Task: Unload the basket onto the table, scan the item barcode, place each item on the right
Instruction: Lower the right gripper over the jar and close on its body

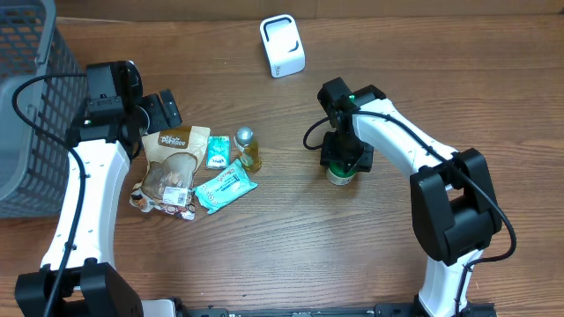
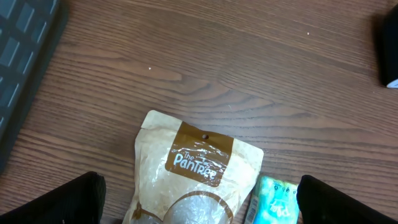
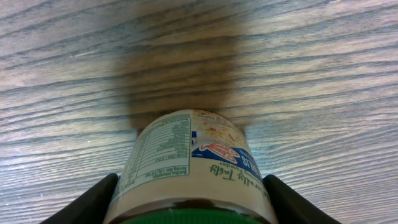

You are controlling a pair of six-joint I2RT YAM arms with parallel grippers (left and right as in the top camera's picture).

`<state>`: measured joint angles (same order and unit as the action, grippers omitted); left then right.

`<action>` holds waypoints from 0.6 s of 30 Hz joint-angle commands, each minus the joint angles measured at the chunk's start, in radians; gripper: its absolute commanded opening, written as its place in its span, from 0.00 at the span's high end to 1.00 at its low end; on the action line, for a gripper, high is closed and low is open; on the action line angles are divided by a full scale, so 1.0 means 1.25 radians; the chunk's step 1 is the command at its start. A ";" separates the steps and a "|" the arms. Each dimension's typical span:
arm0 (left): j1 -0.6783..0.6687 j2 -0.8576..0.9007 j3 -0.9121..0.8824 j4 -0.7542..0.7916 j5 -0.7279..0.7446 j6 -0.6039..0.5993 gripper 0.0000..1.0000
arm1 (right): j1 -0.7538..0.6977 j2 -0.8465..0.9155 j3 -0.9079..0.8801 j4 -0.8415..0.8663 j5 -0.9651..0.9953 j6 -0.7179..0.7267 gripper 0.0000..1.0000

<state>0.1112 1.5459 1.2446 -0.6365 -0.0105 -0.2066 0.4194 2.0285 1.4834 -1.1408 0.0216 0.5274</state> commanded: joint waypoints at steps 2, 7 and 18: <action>0.000 0.003 0.005 0.001 0.006 0.004 0.00 | 0.000 0.002 -0.004 0.005 -0.019 0.018 0.30; 0.000 0.003 0.005 0.001 0.006 0.004 0.00 | 0.000 0.002 -0.004 0.014 -0.010 0.018 0.28; 0.000 0.003 0.005 0.001 0.006 0.004 0.00 | 0.000 0.002 -0.026 0.034 -0.010 0.018 0.28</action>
<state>0.1112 1.5459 1.2446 -0.6365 -0.0105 -0.2066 0.4194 2.0285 1.4738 -1.1145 0.0116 0.5457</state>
